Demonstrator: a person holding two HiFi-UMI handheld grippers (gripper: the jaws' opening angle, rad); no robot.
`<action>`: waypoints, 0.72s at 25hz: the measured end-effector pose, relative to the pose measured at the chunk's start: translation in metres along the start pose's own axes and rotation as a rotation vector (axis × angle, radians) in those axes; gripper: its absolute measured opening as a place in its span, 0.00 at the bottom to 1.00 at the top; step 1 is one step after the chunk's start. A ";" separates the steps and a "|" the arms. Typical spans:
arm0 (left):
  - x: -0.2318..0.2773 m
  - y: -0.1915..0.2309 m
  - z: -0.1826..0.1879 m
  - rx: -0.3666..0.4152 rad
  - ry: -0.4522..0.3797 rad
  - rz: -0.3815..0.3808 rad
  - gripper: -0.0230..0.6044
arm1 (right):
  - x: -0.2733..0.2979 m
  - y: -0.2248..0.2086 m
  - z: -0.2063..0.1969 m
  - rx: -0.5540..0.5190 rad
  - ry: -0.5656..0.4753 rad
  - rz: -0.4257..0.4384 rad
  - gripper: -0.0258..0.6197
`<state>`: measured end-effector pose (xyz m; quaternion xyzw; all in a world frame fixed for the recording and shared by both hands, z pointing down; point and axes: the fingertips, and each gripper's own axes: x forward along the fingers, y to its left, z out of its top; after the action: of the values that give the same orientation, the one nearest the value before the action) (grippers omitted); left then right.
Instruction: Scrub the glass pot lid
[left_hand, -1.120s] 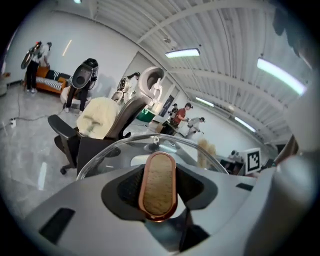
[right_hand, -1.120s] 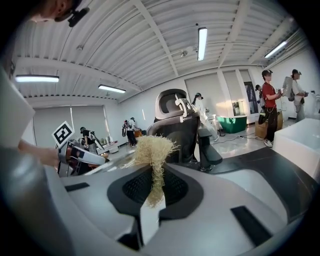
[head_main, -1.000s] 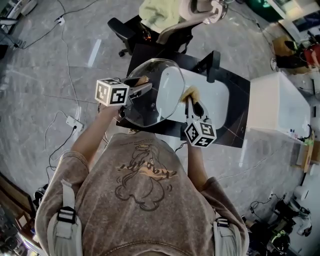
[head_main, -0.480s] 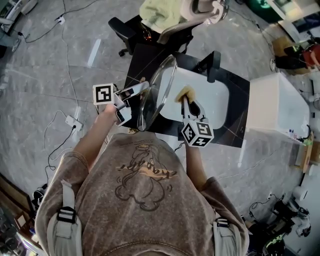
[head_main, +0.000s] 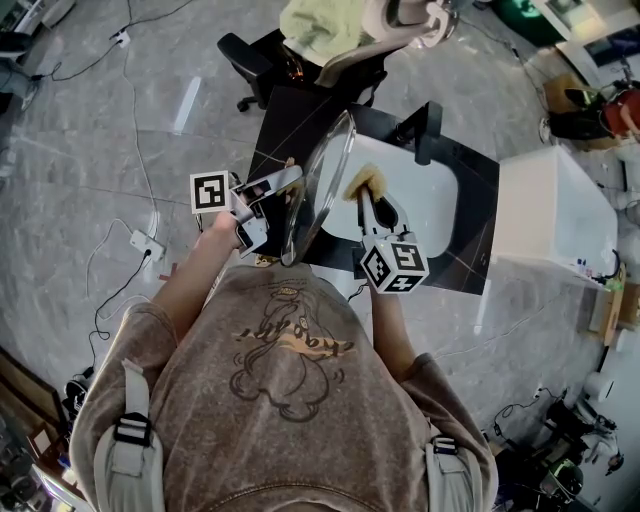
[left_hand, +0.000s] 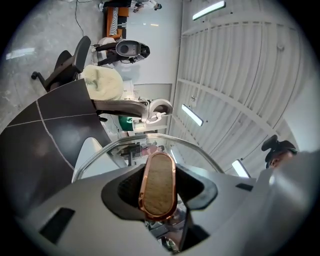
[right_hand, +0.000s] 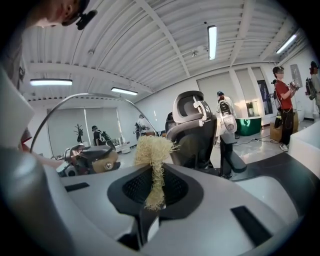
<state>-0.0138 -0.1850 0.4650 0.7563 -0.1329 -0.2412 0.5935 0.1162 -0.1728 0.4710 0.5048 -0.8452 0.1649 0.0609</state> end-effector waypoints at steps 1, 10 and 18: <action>0.000 0.001 -0.001 -0.003 0.001 0.001 0.33 | 0.001 0.004 0.005 -0.005 -0.009 0.013 0.11; 0.007 0.001 -0.016 -0.026 0.030 -0.020 0.33 | 0.017 0.032 0.044 -0.049 -0.076 0.113 0.11; 0.009 0.009 -0.023 -0.021 0.072 -0.017 0.33 | 0.031 0.041 0.057 -0.062 -0.091 0.117 0.11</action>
<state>0.0066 -0.1722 0.4756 0.7592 -0.1026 -0.2203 0.6038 0.0689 -0.2006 0.4169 0.4592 -0.8799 0.1189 0.0283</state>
